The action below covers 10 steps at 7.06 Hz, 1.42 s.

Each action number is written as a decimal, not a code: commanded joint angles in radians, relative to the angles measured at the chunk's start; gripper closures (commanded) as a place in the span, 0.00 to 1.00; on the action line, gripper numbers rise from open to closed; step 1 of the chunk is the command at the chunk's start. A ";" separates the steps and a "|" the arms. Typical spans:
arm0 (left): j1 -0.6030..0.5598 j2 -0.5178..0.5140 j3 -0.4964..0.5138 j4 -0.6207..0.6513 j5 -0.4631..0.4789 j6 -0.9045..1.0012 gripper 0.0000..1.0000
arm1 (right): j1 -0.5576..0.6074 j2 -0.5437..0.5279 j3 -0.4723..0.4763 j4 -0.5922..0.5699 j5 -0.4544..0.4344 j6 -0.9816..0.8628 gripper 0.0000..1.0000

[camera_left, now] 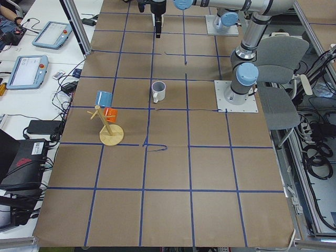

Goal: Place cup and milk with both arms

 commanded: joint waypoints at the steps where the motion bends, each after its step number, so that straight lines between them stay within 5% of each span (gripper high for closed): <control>1: 0.000 0.000 0.000 0.000 0.000 0.000 0.00 | -0.001 0.001 0.002 -0.005 0.001 -0.006 0.00; 7: 0.038 -0.008 -0.011 0.002 0.008 0.028 0.00 | -0.079 0.051 -0.014 0.009 -0.003 -0.018 0.00; 10: 0.152 -0.049 -0.153 0.069 0.003 0.317 0.00 | -0.214 0.122 0.078 -0.006 -0.010 -0.078 0.00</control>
